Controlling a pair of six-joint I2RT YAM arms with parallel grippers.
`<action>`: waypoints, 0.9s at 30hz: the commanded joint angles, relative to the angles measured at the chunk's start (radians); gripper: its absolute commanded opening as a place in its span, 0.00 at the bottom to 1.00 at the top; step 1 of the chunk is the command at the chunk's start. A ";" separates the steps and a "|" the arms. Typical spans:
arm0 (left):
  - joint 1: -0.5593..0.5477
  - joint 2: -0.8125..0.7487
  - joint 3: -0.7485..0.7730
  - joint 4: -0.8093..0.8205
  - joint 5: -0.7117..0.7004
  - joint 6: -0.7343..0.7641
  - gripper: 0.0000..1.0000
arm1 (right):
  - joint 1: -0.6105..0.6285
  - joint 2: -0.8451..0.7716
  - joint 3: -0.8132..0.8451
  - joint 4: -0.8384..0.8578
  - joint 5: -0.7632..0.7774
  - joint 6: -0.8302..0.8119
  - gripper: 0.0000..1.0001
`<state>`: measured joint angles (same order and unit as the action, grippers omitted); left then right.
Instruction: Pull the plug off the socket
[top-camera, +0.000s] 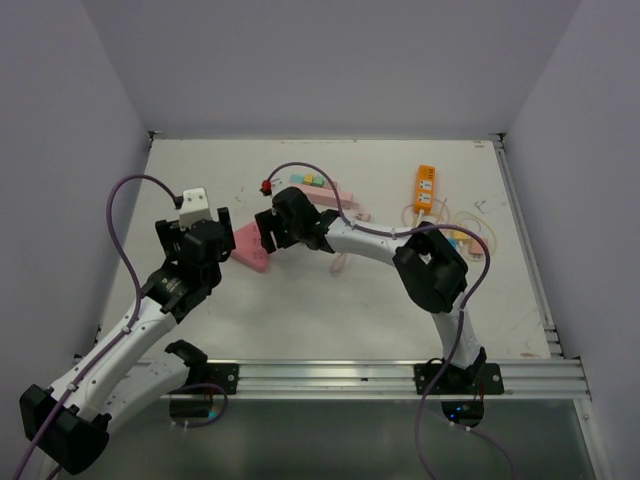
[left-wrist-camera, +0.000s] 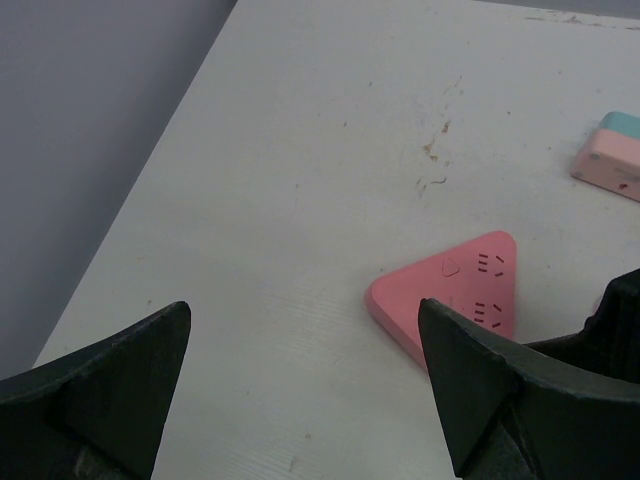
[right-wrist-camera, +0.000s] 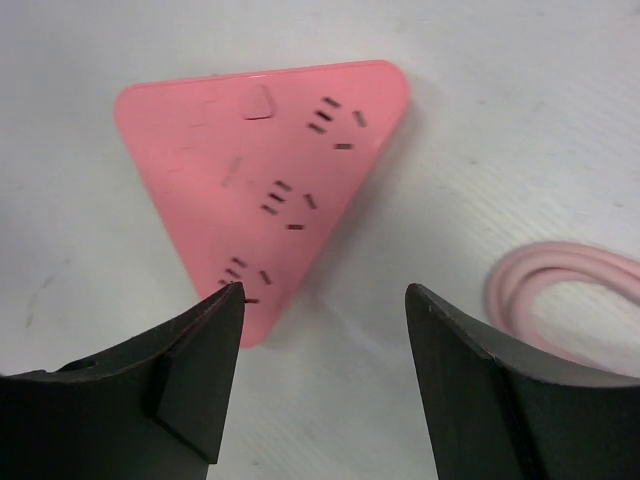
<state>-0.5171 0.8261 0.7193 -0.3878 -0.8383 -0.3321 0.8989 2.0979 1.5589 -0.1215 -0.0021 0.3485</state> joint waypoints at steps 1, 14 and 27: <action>0.009 -0.010 -0.001 0.015 -0.021 -0.024 1.00 | -0.058 -0.065 -0.010 -0.082 0.158 -0.048 0.69; 0.011 0.002 -0.003 0.020 -0.007 -0.021 1.00 | -0.170 0.048 -0.005 -0.138 0.195 -0.054 0.63; 0.012 0.013 0.000 0.021 0.002 -0.018 1.00 | -0.141 -0.255 -0.478 -0.101 0.119 0.038 0.34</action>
<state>-0.5114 0.8360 0.7197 -0.3874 -0.8295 -0.3321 0.7368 1.9095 1.1839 -0.1211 0.1551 0.3412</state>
